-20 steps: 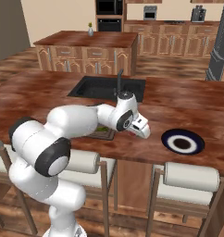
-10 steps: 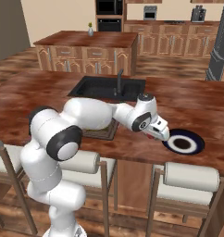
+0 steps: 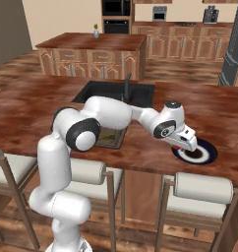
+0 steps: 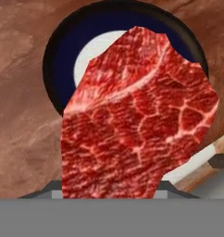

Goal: Create a steak meal by picking up the steak and asparagus from the tray and placing them on the plate. Leave the celery on the tray.

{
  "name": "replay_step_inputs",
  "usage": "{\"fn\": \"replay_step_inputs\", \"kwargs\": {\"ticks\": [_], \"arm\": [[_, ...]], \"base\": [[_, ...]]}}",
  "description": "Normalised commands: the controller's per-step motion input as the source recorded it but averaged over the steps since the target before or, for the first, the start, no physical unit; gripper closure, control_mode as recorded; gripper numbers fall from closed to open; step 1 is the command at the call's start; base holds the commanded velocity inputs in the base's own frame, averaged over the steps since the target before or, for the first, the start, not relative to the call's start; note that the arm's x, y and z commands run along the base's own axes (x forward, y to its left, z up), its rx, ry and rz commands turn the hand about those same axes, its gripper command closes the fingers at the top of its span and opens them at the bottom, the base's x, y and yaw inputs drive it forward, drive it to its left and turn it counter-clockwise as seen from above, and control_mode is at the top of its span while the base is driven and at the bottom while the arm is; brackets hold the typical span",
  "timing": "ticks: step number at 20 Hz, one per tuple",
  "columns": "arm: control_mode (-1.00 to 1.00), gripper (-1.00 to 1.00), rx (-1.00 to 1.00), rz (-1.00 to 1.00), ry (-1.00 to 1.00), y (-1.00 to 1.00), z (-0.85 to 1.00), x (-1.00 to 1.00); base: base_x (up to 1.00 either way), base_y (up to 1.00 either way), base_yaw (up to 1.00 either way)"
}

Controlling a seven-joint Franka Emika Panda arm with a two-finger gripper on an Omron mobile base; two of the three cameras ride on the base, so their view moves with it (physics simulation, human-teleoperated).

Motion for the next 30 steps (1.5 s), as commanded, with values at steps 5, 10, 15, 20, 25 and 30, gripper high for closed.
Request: {"fn": "replay_step_inputs", "kwargs": {"ticks": [5,10,15,20,25,30], "arm": [[-1.0,1.0,0.0,0.0,0.1,-0.52,-0.27,0.41],[-1.0,1.0,0.0,0.0,0.08,-0.54,-0.24,0.38],[-1.0,1.0,0.0,0.0,0.02,-0.45,-0.28,0.34],[-1.0,-1.0,0.0,0.0,-0.05,-0.19,-0.42,0.07],[-1.0,-1.0,0.0,0.0,-0.13,-0.09,-0.22,0.0],[-1.0,-1.0,0.0,0.07,-0.16,0.03,0.03,-0.01]], "base": [[0.0,0.0,0.0],[0.0,0.0,0.0],[0.0,0.0,0.0],[0.0,0.0,0.0],[0.0,0.0,0.0],[0.0,0.0,0.0]]}}
